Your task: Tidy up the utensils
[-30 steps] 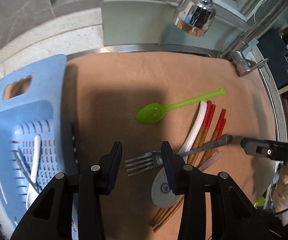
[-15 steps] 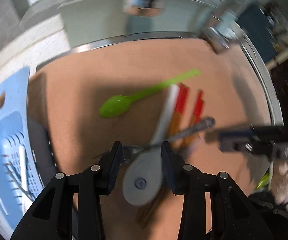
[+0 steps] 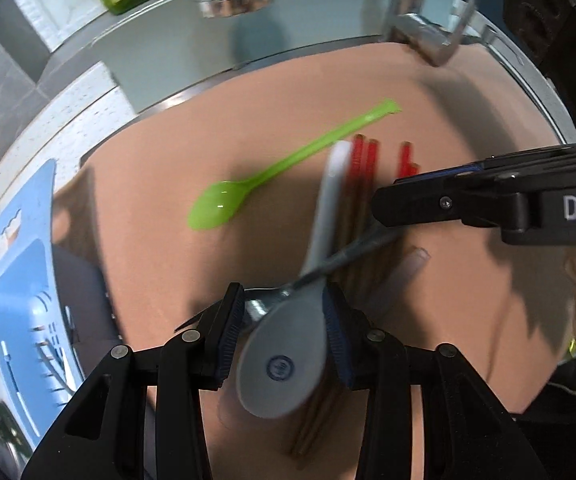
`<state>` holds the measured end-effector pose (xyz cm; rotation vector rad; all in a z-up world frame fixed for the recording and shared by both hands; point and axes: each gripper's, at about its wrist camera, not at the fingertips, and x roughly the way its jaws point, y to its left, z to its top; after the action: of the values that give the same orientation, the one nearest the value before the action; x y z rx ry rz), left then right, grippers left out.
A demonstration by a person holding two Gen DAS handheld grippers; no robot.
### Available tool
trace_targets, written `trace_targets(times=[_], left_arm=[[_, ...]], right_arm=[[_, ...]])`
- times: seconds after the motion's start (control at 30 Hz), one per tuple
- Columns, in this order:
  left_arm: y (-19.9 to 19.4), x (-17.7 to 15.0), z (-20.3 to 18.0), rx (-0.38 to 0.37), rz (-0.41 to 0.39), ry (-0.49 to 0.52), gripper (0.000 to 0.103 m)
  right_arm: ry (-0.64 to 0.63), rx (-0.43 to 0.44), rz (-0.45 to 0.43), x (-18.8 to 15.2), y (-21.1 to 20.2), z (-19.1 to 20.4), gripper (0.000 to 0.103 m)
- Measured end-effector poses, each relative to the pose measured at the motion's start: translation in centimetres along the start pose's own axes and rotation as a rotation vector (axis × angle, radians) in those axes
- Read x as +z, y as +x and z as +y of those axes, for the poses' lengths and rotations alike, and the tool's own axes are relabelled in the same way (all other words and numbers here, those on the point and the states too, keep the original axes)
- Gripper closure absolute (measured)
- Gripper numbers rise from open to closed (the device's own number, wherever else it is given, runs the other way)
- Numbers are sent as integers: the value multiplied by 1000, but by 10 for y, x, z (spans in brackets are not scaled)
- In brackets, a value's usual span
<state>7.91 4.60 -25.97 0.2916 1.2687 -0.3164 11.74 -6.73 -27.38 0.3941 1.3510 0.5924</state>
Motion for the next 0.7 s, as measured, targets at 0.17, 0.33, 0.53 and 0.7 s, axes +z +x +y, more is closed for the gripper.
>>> trace_targets(times=[0.17,0.33,0.53,0.7], left_arm=[[-21,-17,6,7,-52,-49,63],[-36,-52,-7,-58,-65,-69,64],[-31,-69,-19,-55,-58,-100,64],[-47,-73,-20,-76,-92,-118,64]], right_arm=[[-45,72,51,-8,-1,13,86],[-92,106,149,-32,4,11,86],[-111,63,202,-41,20,3,87],[-146,29,164,-33,20,8,88]])
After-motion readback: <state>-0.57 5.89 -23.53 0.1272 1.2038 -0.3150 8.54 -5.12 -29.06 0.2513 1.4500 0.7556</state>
